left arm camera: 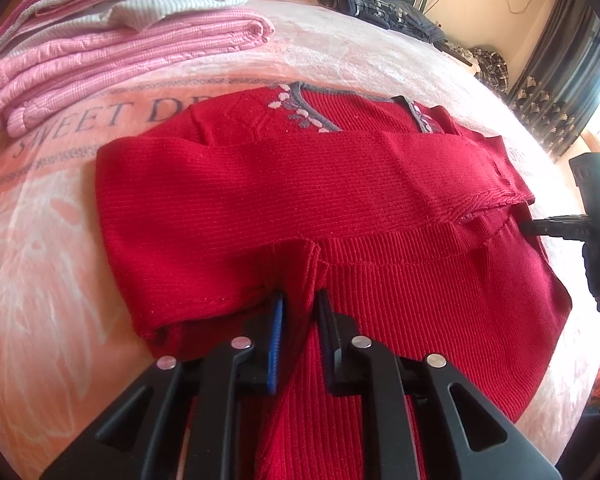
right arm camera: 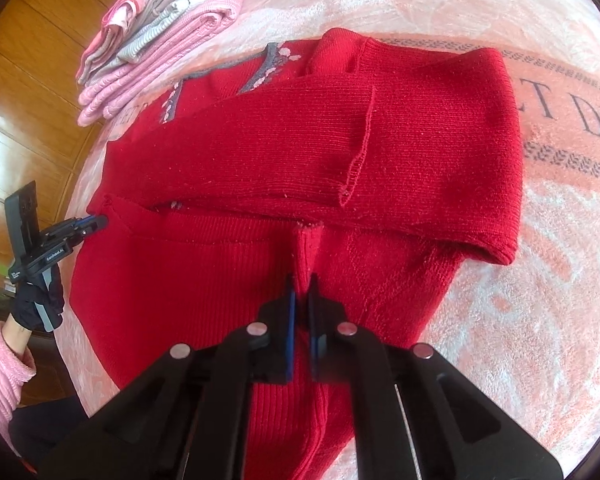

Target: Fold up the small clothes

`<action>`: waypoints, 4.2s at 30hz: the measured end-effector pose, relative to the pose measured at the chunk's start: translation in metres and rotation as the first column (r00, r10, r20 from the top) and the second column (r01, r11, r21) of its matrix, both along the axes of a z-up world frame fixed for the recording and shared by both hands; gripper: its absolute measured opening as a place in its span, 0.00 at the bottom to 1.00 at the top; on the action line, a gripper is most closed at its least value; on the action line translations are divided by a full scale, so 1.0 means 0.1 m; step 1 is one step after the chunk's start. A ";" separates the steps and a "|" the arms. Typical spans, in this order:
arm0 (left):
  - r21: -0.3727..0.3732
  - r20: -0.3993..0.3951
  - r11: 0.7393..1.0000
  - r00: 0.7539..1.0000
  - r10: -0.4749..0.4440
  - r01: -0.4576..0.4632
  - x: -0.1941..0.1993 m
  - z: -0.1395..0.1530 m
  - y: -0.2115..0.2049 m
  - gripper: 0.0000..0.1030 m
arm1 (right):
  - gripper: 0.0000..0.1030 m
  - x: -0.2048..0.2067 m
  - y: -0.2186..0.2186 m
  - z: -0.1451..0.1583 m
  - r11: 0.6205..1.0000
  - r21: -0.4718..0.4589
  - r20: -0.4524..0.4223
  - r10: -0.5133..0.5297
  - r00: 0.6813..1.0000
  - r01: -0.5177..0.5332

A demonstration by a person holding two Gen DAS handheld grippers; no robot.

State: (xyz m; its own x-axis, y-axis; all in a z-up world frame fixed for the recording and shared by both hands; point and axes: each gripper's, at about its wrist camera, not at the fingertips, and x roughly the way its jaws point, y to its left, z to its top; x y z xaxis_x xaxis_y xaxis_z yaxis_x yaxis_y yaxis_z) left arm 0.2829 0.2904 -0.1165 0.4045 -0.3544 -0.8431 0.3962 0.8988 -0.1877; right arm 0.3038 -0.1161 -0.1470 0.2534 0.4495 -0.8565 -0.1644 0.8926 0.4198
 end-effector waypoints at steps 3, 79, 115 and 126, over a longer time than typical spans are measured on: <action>-0.048 0.020 0.999 1.000 0.023 -0.022 -0.05 0.11 0.08 0.07 | 0.03 -0.06 -0.06 0.17 0.998 0.055 0.031 -0.001 1.000 -0.001; -0.170 0.007 0.980 0.995 0.101 -0.098 0.29 0.32 -0.46 0.45 | 0.36 0.22 -0.47 0.32 0.991 0.005 0.048 -0.131 0.990 0.131; -0.206 -0.073 0.960 0.981 0.177 -0.189 0.51 -0.01 -0.15 0.53 | 0.50 0.25 -0.90 -0.33 0.914 0.328 -0.122 -0.210 0.970 0.240; -0.184 -0.047 0.971 0.988 0.145 -0.151 0.48 -0.05 -0.19 0.55 | 0.18 0.33 -0.76 -0.35 0.930 0.260 -0.072 -0.248 0.966 0.258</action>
State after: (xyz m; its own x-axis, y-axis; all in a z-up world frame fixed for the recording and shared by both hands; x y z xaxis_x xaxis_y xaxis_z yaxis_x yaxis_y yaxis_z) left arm 0.3309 0.2710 -0.1211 0.4373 -0.4446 -0.7818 0.2519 0.8950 -0.3681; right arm 0.3367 -0.1923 -0.1822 0.3589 0.5864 -0.7261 0.0728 0.7580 0.6482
